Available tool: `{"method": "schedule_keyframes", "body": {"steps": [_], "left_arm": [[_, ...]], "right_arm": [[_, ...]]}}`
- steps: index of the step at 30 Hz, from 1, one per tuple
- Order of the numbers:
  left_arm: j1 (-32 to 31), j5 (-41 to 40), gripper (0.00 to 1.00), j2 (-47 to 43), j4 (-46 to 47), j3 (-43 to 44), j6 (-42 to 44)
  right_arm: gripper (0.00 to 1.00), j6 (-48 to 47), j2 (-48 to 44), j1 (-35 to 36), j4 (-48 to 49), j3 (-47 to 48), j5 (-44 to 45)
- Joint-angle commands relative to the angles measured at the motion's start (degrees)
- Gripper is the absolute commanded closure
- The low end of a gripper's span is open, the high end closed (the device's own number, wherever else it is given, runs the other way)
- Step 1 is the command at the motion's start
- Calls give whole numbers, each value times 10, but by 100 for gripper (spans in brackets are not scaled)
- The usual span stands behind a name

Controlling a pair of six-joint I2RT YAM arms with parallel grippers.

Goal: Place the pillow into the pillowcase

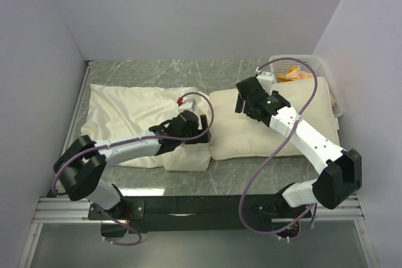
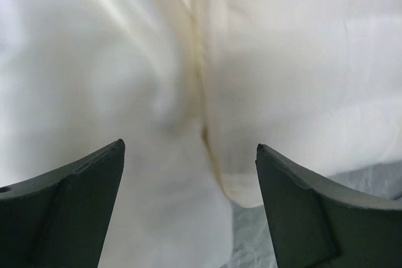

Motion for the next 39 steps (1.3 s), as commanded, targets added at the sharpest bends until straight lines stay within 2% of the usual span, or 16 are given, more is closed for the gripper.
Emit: {"method": "schedule_keyframes", "body": {"steps": [1, 6, 11, 14, 15, 17, 18, 20, 21, 22, 23, 26, 34, 37, 38, 39], "left_arm": [[7, -149, 9, -57, -85, -17, -15], [42, -169, 3, -35, -105, -21, -19], [94, -153, 10, 10, -85, -46, -26], [122, -163, 34, 50, -96, -41, -39], [136, -163, 55, 53, -94, -45, -42], [152, -163, 70, 45, -86, -63, -52], [166, -165, 84, 32, -86, -69, -56], [185, -171, 99, 16, -89, -86, -68], [204, -169, 99, -4, -90, -92, -69], [214, -169, 99, -15, -90, -103, -71], [224, -165, 99, -31, -88, -108, -69], [263, -152, 99, -57, -89, -120, -65], [302, -157, 99, -110, -108, -128, -83], [311, -119, 98, -125, -85, -120, -45], [310, -94, 93, -131, -72, -117, -27], [306, -69, 74, -140, -61, -112, -12]], "right_arm": [[7, -38, -16, 57, 64, 2, -24], [0, -65, 44, 121, 93, 30, -49], [0, -66, 143, 134, 111, 58, -62], [0, -55, 211, 143, 82, 99, -38], [0, -50, 226, 144, 76, 111, -31], [2, -43, 260, 145, 66, 118, -16], [4, -42, 268, 146, 66, 115, -12], [14, -40, 286, 144, 67, 111, -6], [21, -40, 291, 145, 66, 107, -4], [34, -37, 294, 145, 65, 105, -1], [68, -34, 293, 144, 63, 102, 6], [100, -33, 262, 136, 70, 87, -8], [100, -50, 114, 108, 78, 61, -88], [100, -52, 58, 91, 87, 51, -131], [100, -53, 47, 89, 92, 49, -135], [100, -52, 37, 87, 89, 51, -132]]}}
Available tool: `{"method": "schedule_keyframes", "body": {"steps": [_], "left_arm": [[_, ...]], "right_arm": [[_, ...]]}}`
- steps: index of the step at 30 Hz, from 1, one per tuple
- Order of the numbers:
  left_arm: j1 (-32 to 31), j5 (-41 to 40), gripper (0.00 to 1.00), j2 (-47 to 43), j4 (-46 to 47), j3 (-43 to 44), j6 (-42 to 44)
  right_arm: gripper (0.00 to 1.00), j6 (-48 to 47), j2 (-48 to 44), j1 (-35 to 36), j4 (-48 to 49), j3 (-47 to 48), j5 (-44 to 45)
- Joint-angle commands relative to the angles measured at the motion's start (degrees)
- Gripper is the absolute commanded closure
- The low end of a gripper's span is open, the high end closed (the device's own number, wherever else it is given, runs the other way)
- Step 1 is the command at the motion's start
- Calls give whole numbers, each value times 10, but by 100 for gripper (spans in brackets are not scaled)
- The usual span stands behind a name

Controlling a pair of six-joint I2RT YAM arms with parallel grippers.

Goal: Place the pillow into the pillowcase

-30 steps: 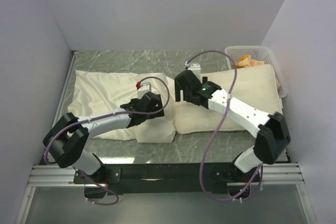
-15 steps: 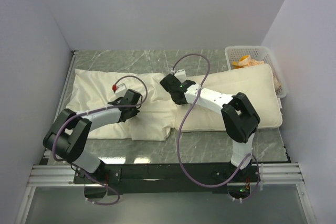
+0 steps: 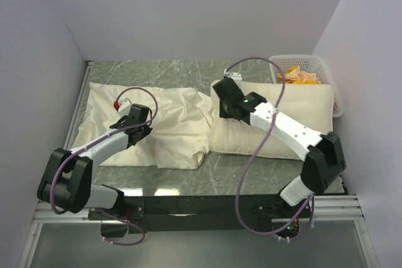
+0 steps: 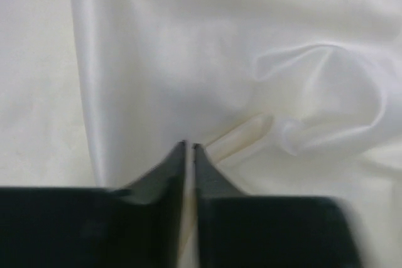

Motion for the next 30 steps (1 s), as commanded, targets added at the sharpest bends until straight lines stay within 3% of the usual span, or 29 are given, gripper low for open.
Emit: {"method": "schedule_keyframes", "body": {"steps": [1, 2, 6, 12, 18, 22, 25, 28, 29, 30], "left_arm": [[-9, 95, 60, -35, 44, 23, 72], [-20, 98, 33, -37, 39, 33, 83], [-131, 55, 10, -12, -3, 110, 125], [-246, 46, 2, 75, -20, 190, 166], [-300, 44, 1, 176, -26, 229, 176], [-311, 62, 3, 205, -7, 229, 176], [-316, 66, 14, 229, -5, 233, 167], [-316, 15, 40, 270, -37, 245, 138], [-314, 0, 60, 284, -48, 245, 130], [-310, -8, 72, 287, -52, 241, 121]], "right_arm": [[100, -1, -84, -23, 8, 8, -28], [100, -2, -88, -24, -4, 13, -22], [100, -7, -89, -25, -43, 49, 20], [100, -5, -91, -29, -56, 61, 36], [100, -4, -93, -29, -66, 69, 37], [100, -3, -89, -28, -66, 65, 36], [100, -3, -84, -28, -63, 62, 34], [100, 1, -80, -28, -61, 61, 28], [100, 1, -80, -29, -58, 58, 22], [100, 1, -81, -29, -56, 57, 21]]}}
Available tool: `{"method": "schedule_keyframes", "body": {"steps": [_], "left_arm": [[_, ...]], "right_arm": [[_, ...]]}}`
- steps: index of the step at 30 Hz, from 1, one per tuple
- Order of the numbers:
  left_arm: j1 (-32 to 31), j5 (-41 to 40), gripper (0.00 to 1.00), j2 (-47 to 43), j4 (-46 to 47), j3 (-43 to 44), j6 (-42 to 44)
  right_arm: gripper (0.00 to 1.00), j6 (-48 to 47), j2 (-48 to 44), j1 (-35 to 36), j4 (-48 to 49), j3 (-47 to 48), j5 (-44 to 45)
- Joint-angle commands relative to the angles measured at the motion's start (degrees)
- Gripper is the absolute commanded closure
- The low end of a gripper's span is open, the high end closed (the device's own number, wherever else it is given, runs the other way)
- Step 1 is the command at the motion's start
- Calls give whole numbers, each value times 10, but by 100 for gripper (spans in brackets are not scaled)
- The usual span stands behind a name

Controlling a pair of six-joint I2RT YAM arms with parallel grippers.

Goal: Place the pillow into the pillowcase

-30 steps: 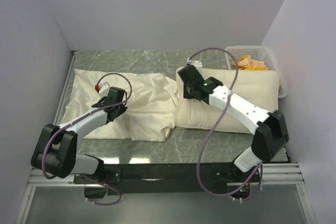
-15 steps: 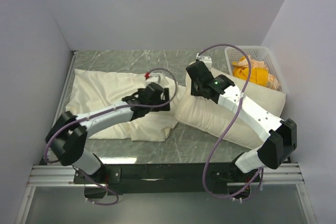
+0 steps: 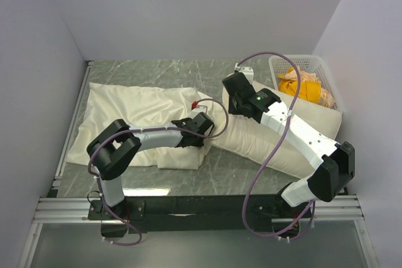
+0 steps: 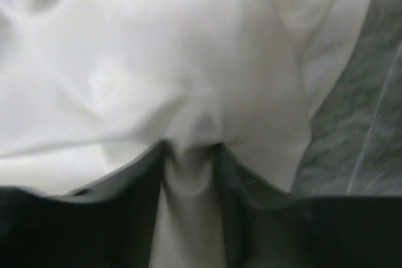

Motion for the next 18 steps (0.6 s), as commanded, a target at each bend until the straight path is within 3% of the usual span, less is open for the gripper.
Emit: {"method": "schedule_keyframes", "body": {"steps": [1, 2, 4, 14, 18], "left_arm": [[7, -45, 80, 35, -24, 9, -44], [13, -45, 92, 31, -23, 4, -49], [31, -47, 99, 21, -15, -16, -63], [137, 7, 99, -126, 30, -117, -84], [152, 35, 99, -165, 35, -132, -77]], "right_arm": [[100, 3, -4, -2, 21, 22, 5], [100, 3, -4, -3, 22, 21, 4], [100, 2, -4, -2, 24, 19, 2], [100, -3, -3, 1, 42, 4, -20], [100, -3, 7, 11, 50, 1, -27]]}}
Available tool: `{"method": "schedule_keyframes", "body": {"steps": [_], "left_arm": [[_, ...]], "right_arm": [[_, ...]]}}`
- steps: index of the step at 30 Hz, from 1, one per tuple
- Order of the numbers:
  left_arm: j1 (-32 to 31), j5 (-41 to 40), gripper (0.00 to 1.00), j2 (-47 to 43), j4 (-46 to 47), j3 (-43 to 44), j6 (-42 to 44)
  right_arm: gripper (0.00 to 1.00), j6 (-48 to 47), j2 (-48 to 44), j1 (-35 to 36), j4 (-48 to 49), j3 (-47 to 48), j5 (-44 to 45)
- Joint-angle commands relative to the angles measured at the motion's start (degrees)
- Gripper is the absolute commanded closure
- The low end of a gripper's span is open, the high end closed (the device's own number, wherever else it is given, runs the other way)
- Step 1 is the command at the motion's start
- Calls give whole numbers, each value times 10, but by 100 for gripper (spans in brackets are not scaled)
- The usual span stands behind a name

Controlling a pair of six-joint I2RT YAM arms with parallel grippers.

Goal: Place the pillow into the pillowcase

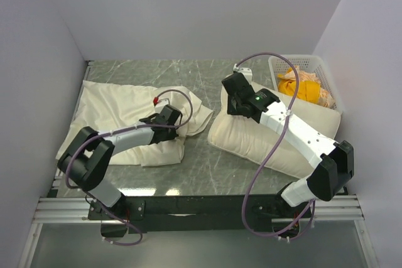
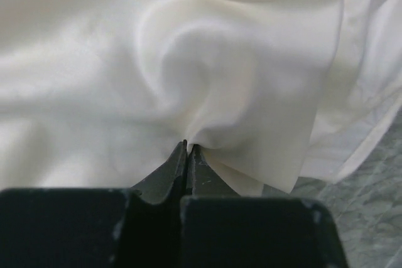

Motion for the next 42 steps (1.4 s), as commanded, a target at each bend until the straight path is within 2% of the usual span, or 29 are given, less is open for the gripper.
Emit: {"method": "schedule_keyframes", "body": {"steps": [1, 7, 13, 14, 16, 17, 20, 23, 28, 34, 36, 39, 40, 42], "left_arm": [[7, 43, 99, -58, 10, -11, -3], [7, 67, 92, -109, 10, -22, -2], [7, 74, 67, -148, -6, -14, 16], [7, 74, 59, -151, -9, -9, 22], [6, 82, 49, -154, -12, -6, 33], [5, 88, 40, -156, -10, -3, 39], [-5, 110, 28, -138, -12, 18, 73], [-35, 90, 24, -86, -54, 75, 109], [-83, 0, 21, 25, -107, 153, 134], [-93, -45, 25, 94, -122, 190, 139], [-93, -56, 33, 103, -123, 191, 137], [-93, -73, 50, 109, -123, 187, 132], [-93, -76, 61, 106, -123, 184, 132], [-93, -87, 76, 104, -128, 182, 132]], "right_arm": [[100, -4, 6, 15, 44, 5, -9], [100, -6, 7, 17, 58, -10, -18], [100, -7, -4, 17, 51, -9, -14], [100, -7, -5, 17, 50, -8, -14], [100, -7, -9, 17, 48, -8, -9], [100, -7, -9, 17, 45, -7, -7], [100, -6, -10, 17, 41, -6, 3], [100, -3, -13, 17, 40, -8, 6], [100, -2, -19, 16, 36, -15, 13], [100, 1, -44, 16, 38, -36, 16], [100, 0, -48, 15, 38, -40, 15], [100, 1, -48, 15, 36, -41, 16], [100, 1, -48, 15, 38, -44, 13], [100, 1, -48, 15, 40, -47, 10]]}}
